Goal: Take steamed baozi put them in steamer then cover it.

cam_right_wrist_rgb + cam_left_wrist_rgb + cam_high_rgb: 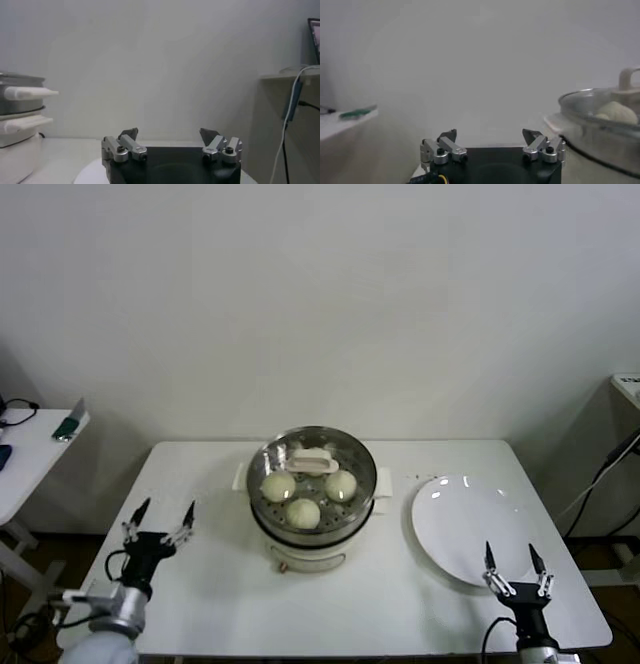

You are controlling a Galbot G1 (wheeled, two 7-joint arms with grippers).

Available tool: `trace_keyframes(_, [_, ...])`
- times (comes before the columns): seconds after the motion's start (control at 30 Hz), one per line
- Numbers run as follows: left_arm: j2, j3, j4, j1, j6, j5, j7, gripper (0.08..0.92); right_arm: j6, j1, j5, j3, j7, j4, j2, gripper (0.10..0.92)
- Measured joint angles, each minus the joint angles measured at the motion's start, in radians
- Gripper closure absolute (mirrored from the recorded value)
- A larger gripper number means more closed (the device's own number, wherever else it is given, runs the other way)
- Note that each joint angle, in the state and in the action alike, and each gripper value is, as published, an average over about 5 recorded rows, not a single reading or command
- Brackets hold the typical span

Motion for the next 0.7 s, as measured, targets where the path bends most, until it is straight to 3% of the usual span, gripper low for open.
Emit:
trace_keyframes(0.27, [-0.005, -0.013, 0.068, 0.041, -0.141, -0.044, 0.006, 0.177, -0.004, 0.003, 0.001, -0.006, -0.004, -0.015, -0.004, 0.203])
trace_keyframes(0.7, [-0.011, -0.014, 0.091, 0.077, -0.223, -0.069, 0.020, 0.177, -0.005, 0.004, 0.004, -0.008, -0.004, -0.021, -0.012, 0.203])
